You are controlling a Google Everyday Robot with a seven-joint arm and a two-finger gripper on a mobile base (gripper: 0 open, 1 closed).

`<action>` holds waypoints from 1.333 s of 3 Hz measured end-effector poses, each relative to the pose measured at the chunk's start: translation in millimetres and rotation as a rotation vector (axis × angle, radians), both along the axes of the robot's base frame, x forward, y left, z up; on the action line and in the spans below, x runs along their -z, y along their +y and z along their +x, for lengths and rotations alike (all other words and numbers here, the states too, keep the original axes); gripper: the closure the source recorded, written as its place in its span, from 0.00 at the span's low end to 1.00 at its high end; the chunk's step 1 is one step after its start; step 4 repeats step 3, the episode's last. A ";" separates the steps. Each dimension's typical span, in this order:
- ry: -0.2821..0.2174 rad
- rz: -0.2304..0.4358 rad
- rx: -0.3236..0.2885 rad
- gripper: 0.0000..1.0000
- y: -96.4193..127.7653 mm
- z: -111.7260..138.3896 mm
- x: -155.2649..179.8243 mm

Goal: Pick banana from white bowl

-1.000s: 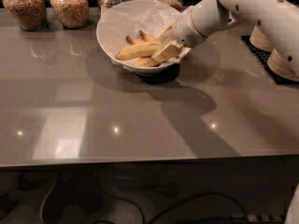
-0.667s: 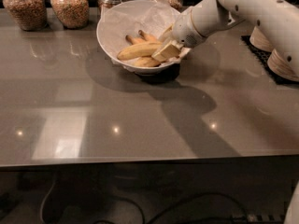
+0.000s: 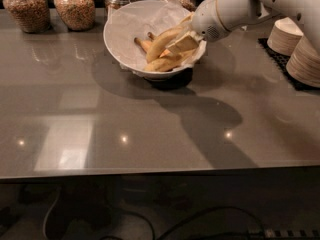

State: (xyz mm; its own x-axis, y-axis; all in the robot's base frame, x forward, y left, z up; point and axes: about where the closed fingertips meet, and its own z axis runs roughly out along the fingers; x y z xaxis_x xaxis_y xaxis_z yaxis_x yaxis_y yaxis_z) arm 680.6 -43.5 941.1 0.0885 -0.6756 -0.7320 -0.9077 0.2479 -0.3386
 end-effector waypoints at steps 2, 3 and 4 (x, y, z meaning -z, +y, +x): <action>-0.018 0.224 0.015 1.00 -14.0 -10.7 -48.3; -0.044 0.350 -0.002 1.00 -23.4 -31.6 -72.2; -0.044 0.350 -0.002 1.00 -23.4 -31.6 -72.2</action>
Offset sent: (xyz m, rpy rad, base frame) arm -0.0195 -0.0364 0.0798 0.3868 -0.0210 -0.0396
